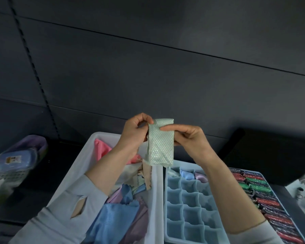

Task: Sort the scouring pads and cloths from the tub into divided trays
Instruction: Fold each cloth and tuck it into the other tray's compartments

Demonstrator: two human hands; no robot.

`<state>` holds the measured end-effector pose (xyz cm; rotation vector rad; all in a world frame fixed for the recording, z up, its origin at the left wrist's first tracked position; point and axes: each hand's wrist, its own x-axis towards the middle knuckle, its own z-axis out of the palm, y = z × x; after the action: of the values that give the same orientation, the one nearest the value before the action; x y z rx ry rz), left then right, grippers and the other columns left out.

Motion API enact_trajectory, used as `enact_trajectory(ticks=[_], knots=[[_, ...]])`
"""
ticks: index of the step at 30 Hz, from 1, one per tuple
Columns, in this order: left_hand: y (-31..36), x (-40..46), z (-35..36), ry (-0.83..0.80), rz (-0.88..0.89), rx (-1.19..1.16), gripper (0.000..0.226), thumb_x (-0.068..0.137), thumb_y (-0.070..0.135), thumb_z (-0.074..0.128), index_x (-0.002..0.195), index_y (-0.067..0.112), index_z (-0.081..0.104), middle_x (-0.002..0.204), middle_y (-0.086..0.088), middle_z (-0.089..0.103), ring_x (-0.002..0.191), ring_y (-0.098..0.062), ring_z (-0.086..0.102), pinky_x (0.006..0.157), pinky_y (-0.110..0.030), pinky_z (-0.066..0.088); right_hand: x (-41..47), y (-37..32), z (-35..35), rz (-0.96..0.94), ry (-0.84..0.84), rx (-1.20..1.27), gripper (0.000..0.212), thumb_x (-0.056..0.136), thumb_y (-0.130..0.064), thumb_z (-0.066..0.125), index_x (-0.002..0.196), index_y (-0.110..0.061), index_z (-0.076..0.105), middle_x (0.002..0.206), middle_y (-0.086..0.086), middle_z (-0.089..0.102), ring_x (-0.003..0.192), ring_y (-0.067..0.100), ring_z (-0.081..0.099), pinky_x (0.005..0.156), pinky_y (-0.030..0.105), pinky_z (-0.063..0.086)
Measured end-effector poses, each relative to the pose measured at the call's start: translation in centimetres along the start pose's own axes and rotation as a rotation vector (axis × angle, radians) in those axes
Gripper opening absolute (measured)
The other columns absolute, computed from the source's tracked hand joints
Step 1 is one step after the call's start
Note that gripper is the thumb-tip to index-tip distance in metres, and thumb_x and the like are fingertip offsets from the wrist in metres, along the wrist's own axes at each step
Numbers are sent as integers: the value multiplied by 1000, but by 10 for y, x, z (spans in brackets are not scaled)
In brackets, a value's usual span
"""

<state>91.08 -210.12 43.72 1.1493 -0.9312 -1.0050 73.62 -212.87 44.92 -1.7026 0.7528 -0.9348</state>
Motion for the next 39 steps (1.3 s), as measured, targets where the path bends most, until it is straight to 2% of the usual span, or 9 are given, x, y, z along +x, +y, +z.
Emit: enact_trajectory(ticks=[5,10,14,18,22,25,29,35,39], knots=[[-1,5,-2,-63,-11,5,43,90,-15,38,67,20,51,68,-1,50,65,-13,47,58,-26,43,4,-2,-1,-72,67,16,47,91,13,54,124,-19,63,103,3,74,91,15,68,75,26,56],[7,2,-6,-137,71,86,42,88,-17,42,67,17,53,74,-3,54,68,-13,54,61,-24,50,7,-13,-7,49,116,97,36,101,-4,43,124,-19,65,98,13,72,86,18,68,76,27,57],[6,0,-4,-128,122,155,48,89,-14,45,67,26,61,83,-10,55,73,-22,49,65,-37,44,13,-13,-4,134,98,22,17,92,-13,65,107,-13,71,84,3,74,79,14,69,73,26,58],[7,-7,-4,-176,-7,60,15,101,21,47,110,26,59,100,2,67,82,-15,68,73,-29,55,16,-8,-4,114,219,49,13,88,-1,66,94,-11,71,78,-1,75,72,10,70,66,23,57],[0,-13,-10,-317,-33,265,60,87,16,71,138,30,43,105,-3,71,89,-14,72,71,-27,57,20,-1,-9,95,325,63,16,91,-1,64,100,-14,70,79,-4,73,73,8,68,64,23,55],[-2,-14,-7,-216,-67,167,61,85,3,70,136,29,47,100,-7,72,82,-13,72,63,-21,55,18,9,-14,2,257,-125,42,93,8,51,113,-26,66,110,-3,67,99,5,65,81,28,55],[0,-6,-7,-112,-213,-99,50,88,-7,61,127,24,56,99,-11,64,76,-10,66,59,-17,54,5,15,-18,-154,-85,-510,72,77,14,65,133,-30,55,151,-9,34,144,0,22,113,15,27],[1,-3,-5,-139,-310,-189,24,94,-4,52,110,8,67,86,-7,74,71,-13,71,60,-19,56,4,22,-3,-144,134,-378,27,83,-8,74,105,-24,72,104,-4,73,96,5,67,91,27,52],[-4,-3,-6,-192,-200,253,26,87,6,56,98,25,70,93,1,72,83,-10,65,71,-24,52,9,23,-8,82,205,-132,12,92,-11,65,93,-20,74,86,6,75,73,16,63,70,33,54]])
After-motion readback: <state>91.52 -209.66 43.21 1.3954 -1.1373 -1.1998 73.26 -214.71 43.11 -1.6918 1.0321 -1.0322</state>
